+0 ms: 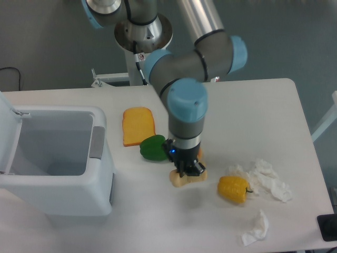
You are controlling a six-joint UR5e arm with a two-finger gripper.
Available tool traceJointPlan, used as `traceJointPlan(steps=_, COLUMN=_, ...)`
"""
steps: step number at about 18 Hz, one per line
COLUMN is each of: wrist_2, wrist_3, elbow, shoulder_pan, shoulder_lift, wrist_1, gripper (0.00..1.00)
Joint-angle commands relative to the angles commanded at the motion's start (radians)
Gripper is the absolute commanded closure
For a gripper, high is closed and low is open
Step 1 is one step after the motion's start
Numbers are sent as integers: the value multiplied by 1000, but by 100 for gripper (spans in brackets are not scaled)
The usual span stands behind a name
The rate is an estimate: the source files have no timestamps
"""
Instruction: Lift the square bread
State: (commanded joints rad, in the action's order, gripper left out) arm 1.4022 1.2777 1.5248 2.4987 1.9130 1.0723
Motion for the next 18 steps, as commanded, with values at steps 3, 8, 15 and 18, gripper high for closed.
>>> traceJointPlan(steps=3, wrist_2=-14, wrist_3=35, elbow=-2, shoulder_pan=31, shoulder_lift=-26, wrist_1=3, gripper=100)
traceJointPlan(steps=8, wrist_2=-43, wrist_3=101, elbow=0, shoulder_pan=89, shoulder_lift=-66, wrist_1=9, gripper=100)
traceJointPlan(steps=15, wrist_2=-48, wrist_3=120, elbow=3, shoulder_pan=103, shoulder_lift=-84, wrist_1=12, gripper=100)
traceJointPlan(steps=18, wrist_2=-51, wrist_3=135, elbow=9, shoulder_pan=118, shoulder_lift=-98, wrist_1=26, gripper=100)
